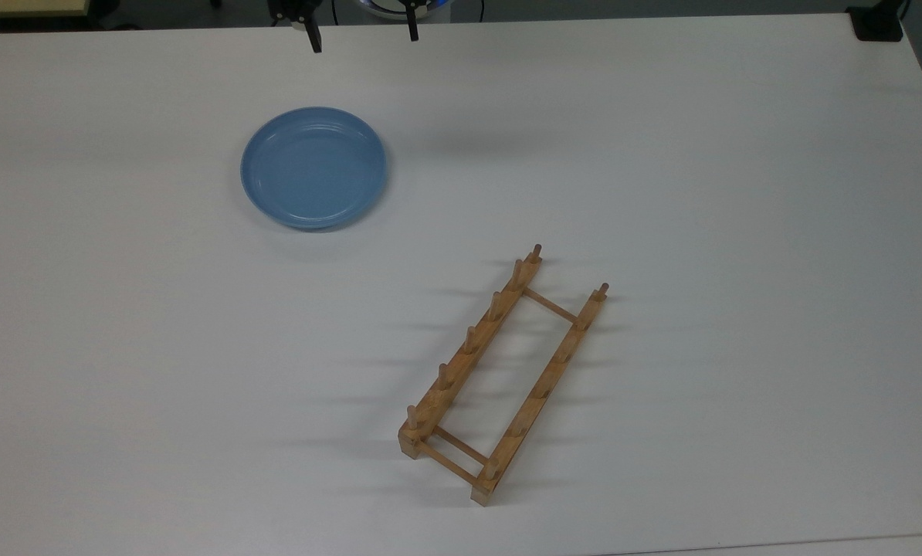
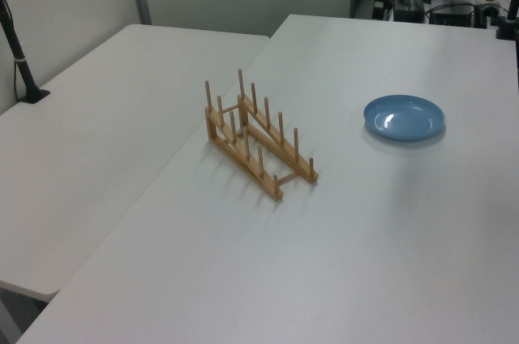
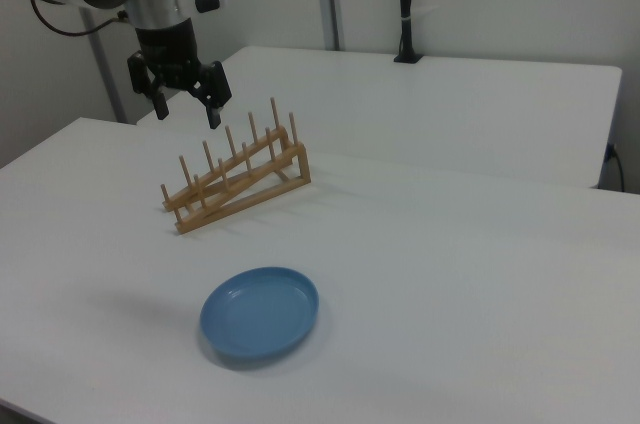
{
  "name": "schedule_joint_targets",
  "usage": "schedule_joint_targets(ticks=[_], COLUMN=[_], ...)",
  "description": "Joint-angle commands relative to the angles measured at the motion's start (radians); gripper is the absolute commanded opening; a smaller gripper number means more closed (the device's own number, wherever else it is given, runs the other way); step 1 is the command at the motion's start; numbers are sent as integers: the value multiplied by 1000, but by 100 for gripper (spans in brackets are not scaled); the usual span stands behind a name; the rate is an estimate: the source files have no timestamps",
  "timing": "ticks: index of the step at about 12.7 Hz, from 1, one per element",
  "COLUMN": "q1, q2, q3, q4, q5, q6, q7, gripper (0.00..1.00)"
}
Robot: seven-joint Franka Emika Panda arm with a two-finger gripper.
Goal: Place plate in plate rack
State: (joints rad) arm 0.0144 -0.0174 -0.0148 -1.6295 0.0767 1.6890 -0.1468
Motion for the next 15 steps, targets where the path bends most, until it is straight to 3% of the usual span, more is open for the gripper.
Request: schedule_joint_targets(ticks=[1, 3, 6, 9, 13, 15], q1=[-1, -5, -66, -125, -195, -232], q2=[-10, -3, 2, 51, 112, 157], q3=[-13, -13, -14, -17, -17, -17], q4=[-23, -50, -133, -217, -324, -339], q5=[-58, -110, -126, -130, -192, -199], q6=[-32, -37, 30, 179, 392, 449], q7=[-218, -238, -231, -244, -250, -304], gripper=[100, 100, 100, 100, 100, 100])
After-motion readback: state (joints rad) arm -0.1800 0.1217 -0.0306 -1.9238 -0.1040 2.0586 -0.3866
